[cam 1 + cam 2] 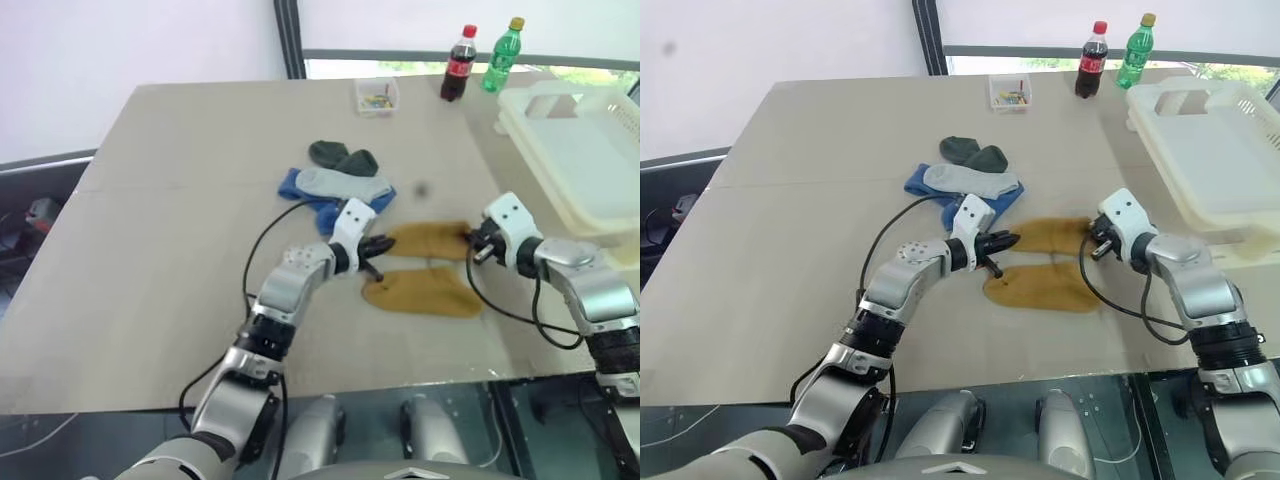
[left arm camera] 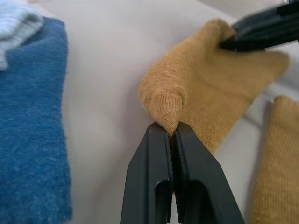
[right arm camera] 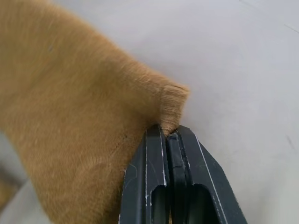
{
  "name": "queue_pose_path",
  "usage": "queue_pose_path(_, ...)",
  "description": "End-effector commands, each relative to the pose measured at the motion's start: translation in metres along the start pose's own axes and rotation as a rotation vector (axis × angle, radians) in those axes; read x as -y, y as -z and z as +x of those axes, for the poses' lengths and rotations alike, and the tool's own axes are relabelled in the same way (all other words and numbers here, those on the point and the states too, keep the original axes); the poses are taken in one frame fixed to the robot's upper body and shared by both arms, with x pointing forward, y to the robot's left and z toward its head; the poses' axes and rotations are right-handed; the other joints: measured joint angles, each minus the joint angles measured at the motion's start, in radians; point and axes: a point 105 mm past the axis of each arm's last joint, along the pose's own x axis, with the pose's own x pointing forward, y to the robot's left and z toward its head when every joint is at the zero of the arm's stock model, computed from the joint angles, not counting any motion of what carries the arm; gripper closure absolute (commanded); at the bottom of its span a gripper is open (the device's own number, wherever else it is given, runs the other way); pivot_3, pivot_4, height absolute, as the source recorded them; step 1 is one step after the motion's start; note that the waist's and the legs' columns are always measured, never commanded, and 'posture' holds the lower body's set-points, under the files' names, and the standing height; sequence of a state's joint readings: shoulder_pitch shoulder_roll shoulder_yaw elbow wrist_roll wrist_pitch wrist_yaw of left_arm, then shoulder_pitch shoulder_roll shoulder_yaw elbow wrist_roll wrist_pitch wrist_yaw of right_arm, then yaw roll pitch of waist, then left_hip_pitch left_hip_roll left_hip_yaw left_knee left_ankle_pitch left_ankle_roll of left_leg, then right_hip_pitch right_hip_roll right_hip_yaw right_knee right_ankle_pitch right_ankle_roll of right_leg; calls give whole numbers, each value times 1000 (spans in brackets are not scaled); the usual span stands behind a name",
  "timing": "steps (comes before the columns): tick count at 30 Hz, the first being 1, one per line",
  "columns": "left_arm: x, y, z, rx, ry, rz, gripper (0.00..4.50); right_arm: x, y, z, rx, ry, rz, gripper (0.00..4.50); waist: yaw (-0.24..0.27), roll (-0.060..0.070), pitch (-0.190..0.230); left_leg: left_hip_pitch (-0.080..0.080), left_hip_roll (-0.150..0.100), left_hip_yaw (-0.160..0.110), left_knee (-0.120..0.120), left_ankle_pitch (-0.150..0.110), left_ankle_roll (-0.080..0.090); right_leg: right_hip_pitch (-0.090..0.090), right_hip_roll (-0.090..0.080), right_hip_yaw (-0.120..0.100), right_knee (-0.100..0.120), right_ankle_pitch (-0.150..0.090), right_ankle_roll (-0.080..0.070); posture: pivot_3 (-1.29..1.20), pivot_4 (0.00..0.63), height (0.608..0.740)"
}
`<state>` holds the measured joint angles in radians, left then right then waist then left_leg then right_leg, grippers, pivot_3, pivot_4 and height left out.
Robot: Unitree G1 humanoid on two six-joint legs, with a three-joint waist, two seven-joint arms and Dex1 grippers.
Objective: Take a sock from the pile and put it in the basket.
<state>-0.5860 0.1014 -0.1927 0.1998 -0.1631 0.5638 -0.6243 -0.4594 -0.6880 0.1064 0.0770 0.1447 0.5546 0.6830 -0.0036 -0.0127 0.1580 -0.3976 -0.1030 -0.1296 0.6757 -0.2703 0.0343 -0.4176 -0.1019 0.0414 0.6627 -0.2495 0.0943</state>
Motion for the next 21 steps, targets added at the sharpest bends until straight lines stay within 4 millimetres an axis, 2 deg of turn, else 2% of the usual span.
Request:
queue_pose_path(1, 5, -11, -1, 54, -9, -10, 4500, 4, 3, -3, -9, -13, -24, 4468, 0, 0, 0, 0, 0, 0, 0, 0, 0, 0, 0, 0, 0, 0, 0, 0, 150, 740)
queue_pose_path(5, 9, -37, -11, 180, 36, -4, 4500, 1, -15, -15, 77, -39, -11, 4468, -4, 0, 0, 0, 0, 0, 0, 0, 0, 0, 0, 0, 1, 0, 0, 0, 150, 740)
queue_pose_path(8, 15, -48, -34, 227, 139, -14, 4500, -5, -36, -33, 149, -63, 13, 4468, -10, 0, 0, -1, 0, 0, 0, 0, 0, -1, 0, 0, 0, 0, 0, 0, 150, 740)
queue_pose_path(12, 23, -49, -75, 192, 274, -45, 4500, -31, -62, -63, 224, -150, 52, 4468, -14, 1, 0, -1, 1, 0, -2, 0, 0, -2, 0, 1, 0, 0, 0, 0, 150, 740)
queue_pose_path(16, 27, -43, -100, 125, 305, -75, 4500, -52, -59, -80, 186, -186, 62, 4468, -5, 1, 0, 0, 1, -2, -2, 0, 0, 0, 0, 0, 0, 0, 0, 0, 150, 740)
queue_pose_path(21, 37, -16, -108, 14, 324, -97, 4500, -65, -32, -77, 84, -168, 95, 4468, 6, 1, 0, 0, 0, -1, -1, 0, 0, 1, -1, 0, -1, 0, 0, 0, 150, 740)
